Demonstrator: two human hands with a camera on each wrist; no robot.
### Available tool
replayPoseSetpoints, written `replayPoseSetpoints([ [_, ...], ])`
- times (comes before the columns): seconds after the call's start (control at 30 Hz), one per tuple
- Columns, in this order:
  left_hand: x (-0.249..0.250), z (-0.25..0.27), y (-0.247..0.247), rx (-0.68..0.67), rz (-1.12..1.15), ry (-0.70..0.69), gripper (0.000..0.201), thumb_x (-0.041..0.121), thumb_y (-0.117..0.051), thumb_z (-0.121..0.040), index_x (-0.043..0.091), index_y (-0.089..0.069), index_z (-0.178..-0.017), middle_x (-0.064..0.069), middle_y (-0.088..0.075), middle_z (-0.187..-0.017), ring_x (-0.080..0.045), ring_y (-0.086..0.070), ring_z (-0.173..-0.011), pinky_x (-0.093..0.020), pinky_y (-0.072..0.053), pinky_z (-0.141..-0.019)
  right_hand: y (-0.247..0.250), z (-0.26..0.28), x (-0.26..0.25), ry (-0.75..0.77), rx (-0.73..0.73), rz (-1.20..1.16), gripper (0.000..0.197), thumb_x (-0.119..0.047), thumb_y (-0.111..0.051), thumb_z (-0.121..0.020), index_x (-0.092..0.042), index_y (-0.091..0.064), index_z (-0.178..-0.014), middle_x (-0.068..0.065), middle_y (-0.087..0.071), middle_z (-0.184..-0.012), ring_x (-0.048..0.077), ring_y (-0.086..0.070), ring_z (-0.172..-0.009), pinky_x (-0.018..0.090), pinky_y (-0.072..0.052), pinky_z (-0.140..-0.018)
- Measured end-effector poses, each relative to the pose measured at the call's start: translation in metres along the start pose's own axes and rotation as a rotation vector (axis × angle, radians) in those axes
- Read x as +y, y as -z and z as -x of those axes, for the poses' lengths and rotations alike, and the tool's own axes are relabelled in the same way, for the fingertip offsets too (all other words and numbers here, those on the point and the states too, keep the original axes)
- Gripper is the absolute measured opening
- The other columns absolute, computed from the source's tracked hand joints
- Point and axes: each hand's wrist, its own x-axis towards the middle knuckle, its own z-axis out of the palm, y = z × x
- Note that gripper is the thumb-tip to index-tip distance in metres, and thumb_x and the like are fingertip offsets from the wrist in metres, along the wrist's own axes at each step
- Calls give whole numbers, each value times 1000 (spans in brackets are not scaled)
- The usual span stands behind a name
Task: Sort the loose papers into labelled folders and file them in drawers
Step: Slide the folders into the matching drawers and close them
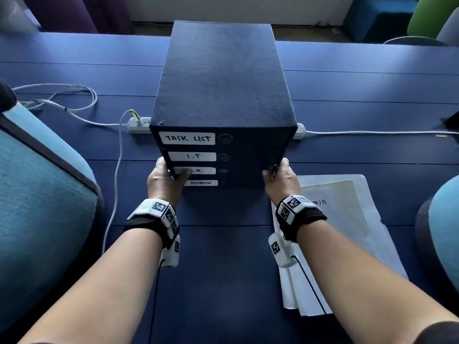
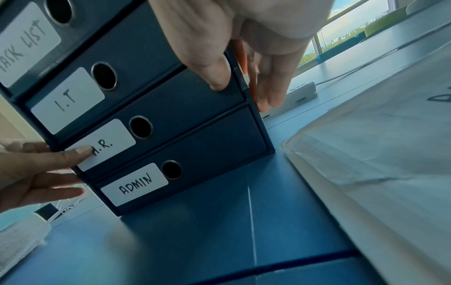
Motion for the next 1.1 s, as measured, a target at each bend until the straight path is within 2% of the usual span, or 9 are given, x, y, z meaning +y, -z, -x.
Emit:
replayPoseSetpoints([
  [0.2, 5, 2, 2, 0, -18, 15, 39, 38, -78, -75, 21, -59, -105, 2, -71, -98, -22, -67, -92, -31, -52, -87, 2, 6, 0, -20, -7, -25, 24, -28, -56, -92, -11, -45, -105, 11, -64, -103, 34, -59, -95, 28, -34, -70],
  [0.5, 8, 23, 9, -37, -7, 19, 44, 38, -76, -79, 22, -56, -114, 0, -70, -104, -25, -66, -98, -31, -51, -88, 6, 20, 15, -29, -68, -46, 20, -23, -55, -92, -13, -47, -107, 9, -65, -104, 31, -61, -96, 27, -39, -74],
  [0.6, 16, 28, 15, -47, 64, -25, 59, 35, -71, -81, 33, -40, -132, -1, -67, -113, -25, -65, -104, -37, -51, -94, 3, 32, 14, -31, -14, -162, 29, -11, -56, -88, -11, -50, -116, 8, -60, -113, 27, -58, -102, 24, -40, -81],
  [0.7, 31, 31, 28, -16, 253, -216, 80, 28, -66, -85, 49, -17, -145, 1, -59, -130, -21, -62, -115, -46, -50, -98, -6, 54, 11, -112, 44, -177, 25, -3, -50, -86, -6, -50, -110, 11, -54, -112, 28, -55, -99, 22, -34, -74],
  [0.8, 47, 31, 45, 12, 290, -393, 80, 32, -61, -89, 48, -12, -150, 9, -37, -152, -19, -47, -133, -50, -42, -106, -26, 75, 5, 20, -133, 0, 29, -7, -49, -87, -11, -57, -115, 11, -50, -117, 30, -52, -106, 27, -40, -83],
  [0.9, 52, 31, 55, 78, 145, -562, 63, 18, -60, -94, 26, -31, -150, 9, -35, -140, 9, -36, -129, -30, -36, -110, -44, 84, -8, 209, -336, 289, 48, -18, -49, -92, -29, -44, -138, 9, -43, -129, 32, -45, -117, 37, -43, -95],
  [0.93, 52, 31, 56, 84, 128, -587, 58, 15, -59, -94, 20, -36, -148, 7, -37, -137, 15, -34, -125, -30, -37, -109, -48, 83, -13, 231, -387, 367, 52, -20, -48, -93, -33, -37, -142, 8, -40, -133, 32, -42, -119, 39, -41, -96],
  [1.03, 51, 30, 56, 74, 128, -596, 55, 6, -58, -92, 16, -42, -144, 5, -40, -134, 16, -34, -122, -41, -41, -107, -56, 77, -27, 231, -477, 517, 64, -18, -45, -91, -37, -22, -147, 7, -36, -138, 31, -37, -125, 45, -36, -98],
  [1.1, 51, 29, 56, 57, 132, -592, 58, 4, -59, -91, 17, -41, -144, 5, -41, -134, 7, -39, -122, -44, -42, -106, -62, 73, -31, 200, -502, 576, 71, -15, -45, -88, -37, -15, -148, 7, -35, -137, 31, -36, -126, 47, -35, -100],
])
